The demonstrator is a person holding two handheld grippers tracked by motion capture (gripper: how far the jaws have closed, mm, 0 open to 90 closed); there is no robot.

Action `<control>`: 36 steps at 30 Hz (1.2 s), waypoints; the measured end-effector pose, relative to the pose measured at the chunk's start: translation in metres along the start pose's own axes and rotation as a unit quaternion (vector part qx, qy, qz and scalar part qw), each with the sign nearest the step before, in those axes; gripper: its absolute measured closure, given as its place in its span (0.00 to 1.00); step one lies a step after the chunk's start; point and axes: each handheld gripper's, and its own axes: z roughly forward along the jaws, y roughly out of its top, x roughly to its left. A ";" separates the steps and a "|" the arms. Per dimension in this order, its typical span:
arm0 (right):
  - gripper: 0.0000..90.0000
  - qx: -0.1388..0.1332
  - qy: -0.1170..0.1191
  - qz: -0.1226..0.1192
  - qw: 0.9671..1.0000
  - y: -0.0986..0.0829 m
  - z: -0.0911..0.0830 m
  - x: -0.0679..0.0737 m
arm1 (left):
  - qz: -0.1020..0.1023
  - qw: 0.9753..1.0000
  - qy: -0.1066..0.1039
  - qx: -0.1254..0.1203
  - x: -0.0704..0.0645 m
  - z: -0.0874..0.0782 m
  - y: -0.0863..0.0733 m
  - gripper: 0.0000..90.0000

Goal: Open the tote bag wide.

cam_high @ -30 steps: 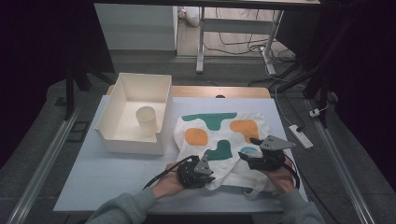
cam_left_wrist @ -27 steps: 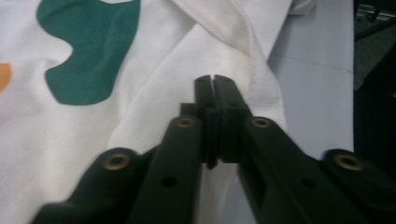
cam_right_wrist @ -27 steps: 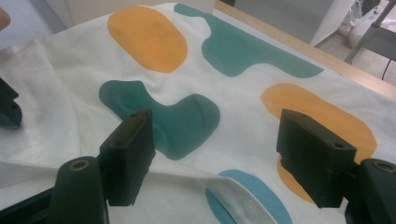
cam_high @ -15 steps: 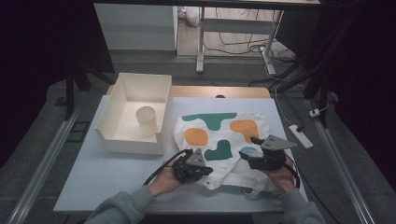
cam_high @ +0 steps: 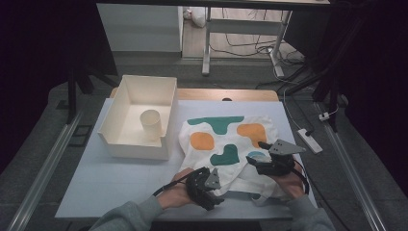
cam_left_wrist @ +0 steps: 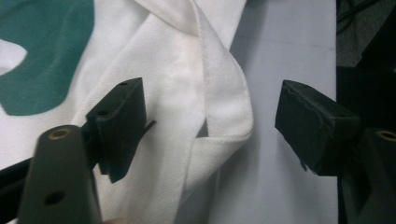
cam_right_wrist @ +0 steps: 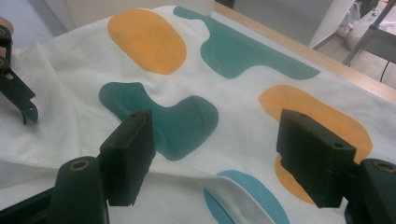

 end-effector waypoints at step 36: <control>0.31 -0.043 0.035 -0.011 0.998 0.034 -0.020 0.014 | -0.126 0.984 0.031 -0.123 0.066 -0.043 0.002 0.82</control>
